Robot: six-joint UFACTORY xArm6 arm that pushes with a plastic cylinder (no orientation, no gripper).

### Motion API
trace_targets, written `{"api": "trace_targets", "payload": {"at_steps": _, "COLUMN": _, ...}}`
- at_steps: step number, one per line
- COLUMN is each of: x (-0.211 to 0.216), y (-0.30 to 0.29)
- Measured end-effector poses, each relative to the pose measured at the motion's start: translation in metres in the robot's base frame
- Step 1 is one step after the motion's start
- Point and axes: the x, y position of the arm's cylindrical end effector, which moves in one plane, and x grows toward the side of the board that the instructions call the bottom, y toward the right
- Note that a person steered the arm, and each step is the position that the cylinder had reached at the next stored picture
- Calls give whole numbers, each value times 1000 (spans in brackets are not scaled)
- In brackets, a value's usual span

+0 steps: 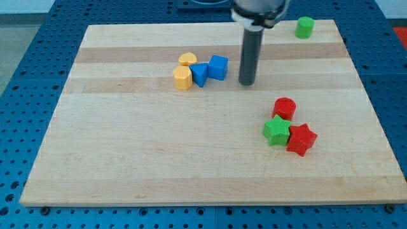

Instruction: Separate yellow heart and yellow hexagon

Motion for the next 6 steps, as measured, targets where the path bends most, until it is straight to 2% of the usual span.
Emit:
{"api": "trace_targets", "payload": {"at_steps": 2, "x": 6, "y": -7}}
{"api": "trace_targets", "payload": {"at_steps": 4, "x": 16, "y": -53}}
{"api": "trace_targets", "payload": {"at_steps": 6, "x": 119, "y": -55}}
